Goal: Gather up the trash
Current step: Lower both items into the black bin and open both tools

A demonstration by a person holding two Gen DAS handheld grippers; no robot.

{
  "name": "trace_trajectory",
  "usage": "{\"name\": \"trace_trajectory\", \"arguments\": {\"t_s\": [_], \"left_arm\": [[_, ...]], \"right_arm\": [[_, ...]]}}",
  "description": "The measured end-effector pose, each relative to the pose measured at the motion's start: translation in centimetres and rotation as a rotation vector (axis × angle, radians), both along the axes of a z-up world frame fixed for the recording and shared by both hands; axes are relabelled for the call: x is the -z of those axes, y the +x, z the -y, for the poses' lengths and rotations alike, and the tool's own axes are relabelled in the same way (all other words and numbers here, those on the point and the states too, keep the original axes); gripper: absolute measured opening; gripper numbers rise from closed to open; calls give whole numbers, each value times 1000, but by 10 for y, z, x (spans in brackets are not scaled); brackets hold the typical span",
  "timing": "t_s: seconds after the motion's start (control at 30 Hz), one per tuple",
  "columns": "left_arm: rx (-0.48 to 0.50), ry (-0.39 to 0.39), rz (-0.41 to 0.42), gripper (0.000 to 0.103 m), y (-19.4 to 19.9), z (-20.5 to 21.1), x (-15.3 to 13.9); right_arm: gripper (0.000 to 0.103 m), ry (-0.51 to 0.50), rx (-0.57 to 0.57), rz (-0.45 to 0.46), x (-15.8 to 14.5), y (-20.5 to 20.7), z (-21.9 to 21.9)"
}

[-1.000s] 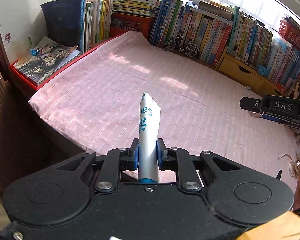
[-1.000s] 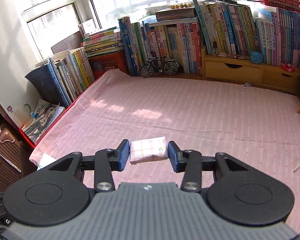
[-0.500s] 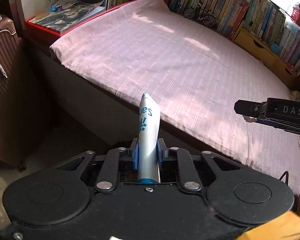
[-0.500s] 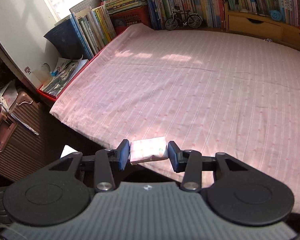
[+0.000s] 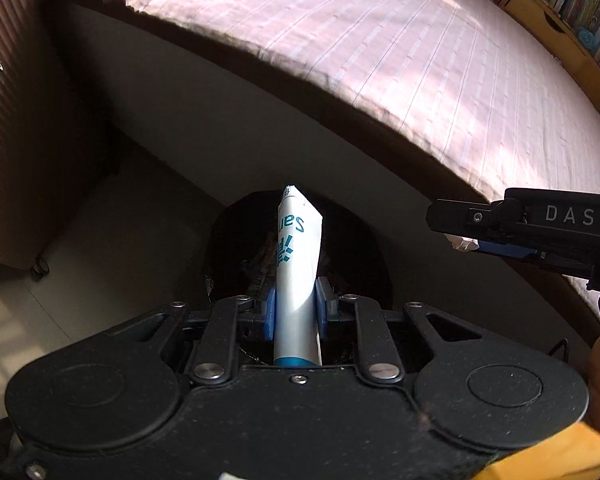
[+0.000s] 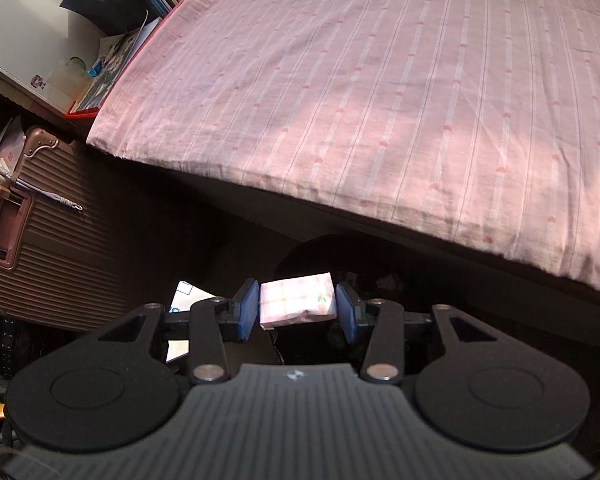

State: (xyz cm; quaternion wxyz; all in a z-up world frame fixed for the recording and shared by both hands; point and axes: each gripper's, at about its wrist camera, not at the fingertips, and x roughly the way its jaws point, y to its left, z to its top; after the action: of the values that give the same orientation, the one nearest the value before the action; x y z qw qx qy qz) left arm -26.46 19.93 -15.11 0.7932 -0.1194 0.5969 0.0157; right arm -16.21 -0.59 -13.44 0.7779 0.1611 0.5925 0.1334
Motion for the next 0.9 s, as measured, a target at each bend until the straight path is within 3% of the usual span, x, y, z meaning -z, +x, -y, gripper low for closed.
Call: {"name": "trace_trajectory", "arguments": {"t_s": [0.27, 0.43, 0.73, 0.9], "left_arm": [[53, 11, -108, 19, 7, 6, 46], [56, -19, -161, 21, 10, 7, 68], [86, -4, -234, 22, 16, 13, 94], [101, -2, -216, 23, 17, 15, 93]], "right_arm": [[48, -17, 100, -150, 44, 3, 3], [49, -40, 104, -165, 53, 3, 0], [49, -69, 106, -190, 67, 6, -8], [49, -68, 117, -195, 71, 9, -9]]}}
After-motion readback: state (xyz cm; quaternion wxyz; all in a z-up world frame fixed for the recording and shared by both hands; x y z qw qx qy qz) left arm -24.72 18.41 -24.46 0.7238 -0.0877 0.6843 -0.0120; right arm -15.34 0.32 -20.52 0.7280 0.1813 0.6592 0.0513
